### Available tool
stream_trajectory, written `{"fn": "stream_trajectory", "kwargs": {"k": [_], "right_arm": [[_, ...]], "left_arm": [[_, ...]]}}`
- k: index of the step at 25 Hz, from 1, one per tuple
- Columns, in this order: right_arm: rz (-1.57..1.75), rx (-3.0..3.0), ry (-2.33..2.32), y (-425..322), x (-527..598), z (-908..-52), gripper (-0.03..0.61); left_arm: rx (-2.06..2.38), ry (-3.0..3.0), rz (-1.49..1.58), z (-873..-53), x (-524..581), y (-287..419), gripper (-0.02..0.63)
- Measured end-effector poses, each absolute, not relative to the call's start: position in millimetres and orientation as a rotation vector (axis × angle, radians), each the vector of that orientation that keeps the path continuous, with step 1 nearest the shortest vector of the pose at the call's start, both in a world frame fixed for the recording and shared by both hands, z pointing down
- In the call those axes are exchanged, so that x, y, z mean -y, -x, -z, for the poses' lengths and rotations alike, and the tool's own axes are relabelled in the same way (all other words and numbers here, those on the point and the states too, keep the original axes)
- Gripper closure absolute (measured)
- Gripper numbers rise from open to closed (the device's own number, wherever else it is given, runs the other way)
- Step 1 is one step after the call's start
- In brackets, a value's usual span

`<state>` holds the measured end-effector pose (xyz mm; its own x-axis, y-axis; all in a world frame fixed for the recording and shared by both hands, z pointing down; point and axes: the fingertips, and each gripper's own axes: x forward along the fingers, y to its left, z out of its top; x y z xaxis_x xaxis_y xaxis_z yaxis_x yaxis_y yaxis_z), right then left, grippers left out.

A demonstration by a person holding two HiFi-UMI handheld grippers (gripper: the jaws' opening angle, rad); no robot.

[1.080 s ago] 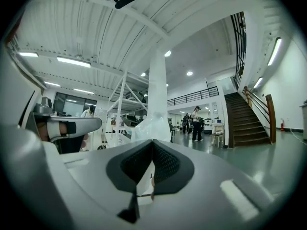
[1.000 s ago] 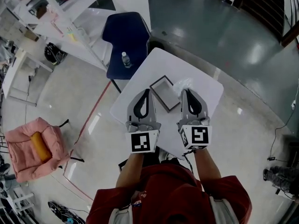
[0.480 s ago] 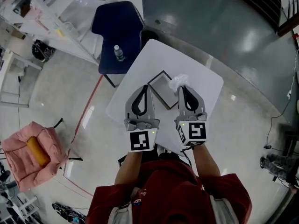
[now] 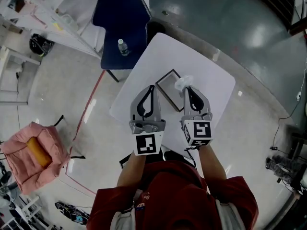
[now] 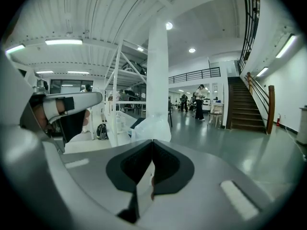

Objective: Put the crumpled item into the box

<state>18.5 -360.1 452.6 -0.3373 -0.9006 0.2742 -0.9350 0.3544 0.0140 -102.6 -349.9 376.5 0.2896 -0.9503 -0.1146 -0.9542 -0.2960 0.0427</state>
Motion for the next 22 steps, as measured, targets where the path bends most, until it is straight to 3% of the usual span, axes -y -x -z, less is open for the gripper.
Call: {"fn": "stream_trajectory", "kwargs": {"k": [22], "right_arm": [[-0.408, 2.187, -1.55, -5.8, 389.6, -560.6, 0.575]], "left_arm": [[-1.812, 2.582, -0.116, -427.4, 375.6, 110.5, 0.611]]}}
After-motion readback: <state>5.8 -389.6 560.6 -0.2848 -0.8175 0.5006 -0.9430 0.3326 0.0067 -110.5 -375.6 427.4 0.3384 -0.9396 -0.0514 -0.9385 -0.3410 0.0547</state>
